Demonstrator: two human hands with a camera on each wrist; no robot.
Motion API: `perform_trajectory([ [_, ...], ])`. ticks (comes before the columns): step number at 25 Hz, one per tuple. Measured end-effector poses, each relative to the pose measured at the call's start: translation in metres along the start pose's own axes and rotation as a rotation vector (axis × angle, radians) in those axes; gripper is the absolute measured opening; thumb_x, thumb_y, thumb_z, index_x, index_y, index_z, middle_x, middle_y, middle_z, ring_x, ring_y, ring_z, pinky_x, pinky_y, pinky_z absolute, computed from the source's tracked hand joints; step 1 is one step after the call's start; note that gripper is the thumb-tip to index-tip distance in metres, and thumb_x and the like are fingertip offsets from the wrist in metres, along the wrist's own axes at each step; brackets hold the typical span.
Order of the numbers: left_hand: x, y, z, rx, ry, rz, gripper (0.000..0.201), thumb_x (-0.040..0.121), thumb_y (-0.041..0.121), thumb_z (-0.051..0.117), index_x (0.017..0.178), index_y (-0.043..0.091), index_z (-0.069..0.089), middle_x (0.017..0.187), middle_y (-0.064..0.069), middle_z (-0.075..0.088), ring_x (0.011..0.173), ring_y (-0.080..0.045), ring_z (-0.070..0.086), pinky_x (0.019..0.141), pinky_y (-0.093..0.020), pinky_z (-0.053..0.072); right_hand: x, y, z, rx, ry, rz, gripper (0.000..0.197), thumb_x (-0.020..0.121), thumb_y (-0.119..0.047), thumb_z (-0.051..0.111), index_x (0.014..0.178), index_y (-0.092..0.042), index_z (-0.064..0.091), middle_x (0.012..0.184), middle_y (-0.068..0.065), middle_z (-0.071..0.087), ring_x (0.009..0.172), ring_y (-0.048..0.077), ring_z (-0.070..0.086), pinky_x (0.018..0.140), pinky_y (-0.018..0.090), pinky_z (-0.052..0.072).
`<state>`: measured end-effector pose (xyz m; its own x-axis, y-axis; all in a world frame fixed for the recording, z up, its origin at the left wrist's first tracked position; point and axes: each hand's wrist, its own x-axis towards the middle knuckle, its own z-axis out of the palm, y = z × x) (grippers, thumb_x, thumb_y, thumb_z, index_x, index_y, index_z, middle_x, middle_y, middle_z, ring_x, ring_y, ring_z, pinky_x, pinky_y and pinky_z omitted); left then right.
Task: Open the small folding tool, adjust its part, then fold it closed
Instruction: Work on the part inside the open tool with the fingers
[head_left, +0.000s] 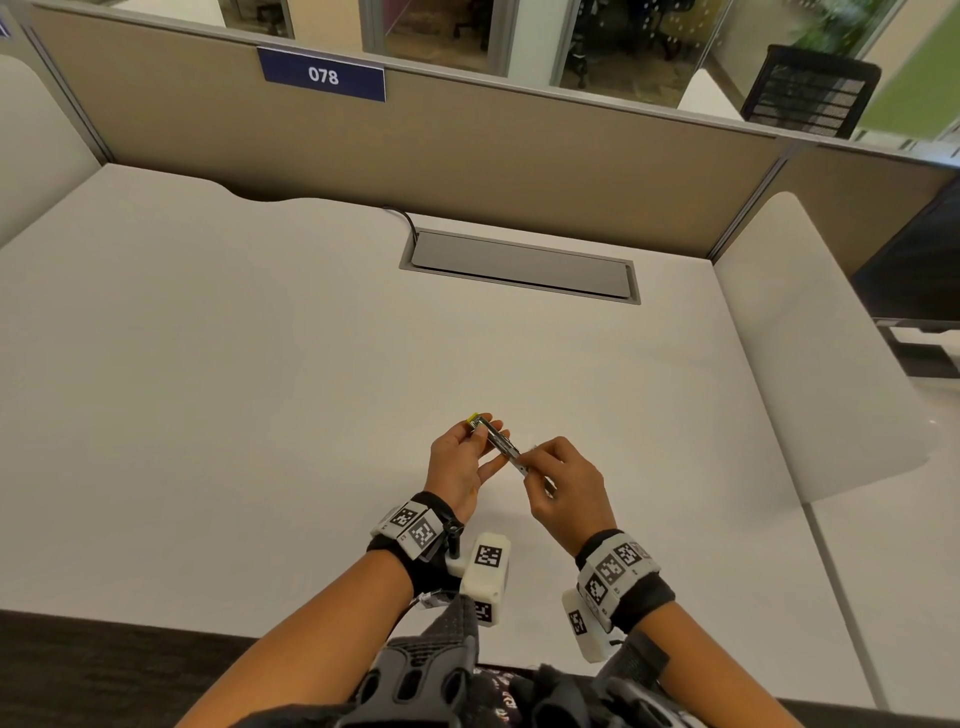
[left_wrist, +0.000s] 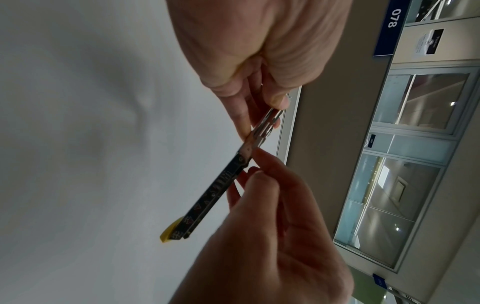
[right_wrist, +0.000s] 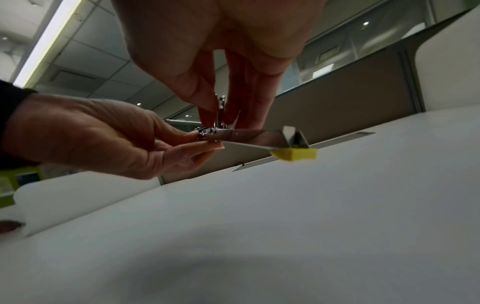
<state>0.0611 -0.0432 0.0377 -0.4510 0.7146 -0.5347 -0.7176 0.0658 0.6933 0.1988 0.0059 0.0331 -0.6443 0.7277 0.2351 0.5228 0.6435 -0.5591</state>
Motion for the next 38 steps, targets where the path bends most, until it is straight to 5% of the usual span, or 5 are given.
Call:
perform_trajectory([
  [10,-0.003,-0.003,0.002,0.014,-0.016,0.004,0.026,0.099,0.008,0.044,0.119,0.004,0.059,0.114,-0.015,0.066,0.092,-0.020,0.069,0.066,-0.028,0.061,0.000,-0.005,-0.001,-0.051,-0.010,0.019,0.019,0.083,-0.014,0.060,0.099,-0.018,0.069,0.086,0.002,0.061,0.064,0.014,0.054,0.054,0.021,0.045],
  [16,-0.005,-0.006,0.006,0.039,-0.057,0.005,0.027,0.098,0.008,0.045,0.120,0.003,0.060,0.114,-0.016,0.066,0.097,-0.023,0.067,0.072,-0.029,0.060,0.024,-0.001,-0.010,-0.013,-0.073,-0.052,0.029,0.087,-0.021,0.059,0.116,-0.023,0.059,0.115,-0.003,0.060,0.106,0.012,0.052,0.076,0.026,0.053],
  [23,-0.001,-0.002,0.004,-0.004,-0.015,-0.016,0.024,0.099,0.008,0.044,0.114,0.004,0.061,0.113,-0.013,0.066,0.102,-0.024,0.065,0.071,-0.031,0.060,0.017,0.006,-0.017,0.012,-0.053,-0.074,0.004,0.081,-0.010,0.065,0.084,-0.012,0.065,0.080,0.002,0.064,0.075,0.016,0.058,0.063,0.023,0.052],
  [32,-0.003,-0.006,0.005,0.068,-0.044,-0.014,0.024,0.099,0.009,0.043,0.116,0.005,0.061,0.109,-0.011,0.067,0.095,-0.018,0.067,0.068,-0.028,0.060,0.014,0.002,-0.019,-0.181,-0.152,-0.160,0.024,0.083,-0.015,0.063,0.105,-0.023,0.068,0.081,0.004,0.058,0.072,0.018,0.053,0.052,0.025,0.044],
  [38,-0.004,-0.010,0.004,0.075,-0.044,-0.025,0.026,0.098,0.008,0.044,0.118,0.003,0.060,0.109,-0.012,0.067,0.096,-0.019,0.067,0.071,-0.030,0.060,0.007,-0.001,-0.014,-0.270,-0.139,-0.158,0.019,0.081,-0.015,0.068,0.100,-0.018,0.067,0.074,0.004,0.056,0.060,0.019,0.052,0.040,0.026,0.045],
])
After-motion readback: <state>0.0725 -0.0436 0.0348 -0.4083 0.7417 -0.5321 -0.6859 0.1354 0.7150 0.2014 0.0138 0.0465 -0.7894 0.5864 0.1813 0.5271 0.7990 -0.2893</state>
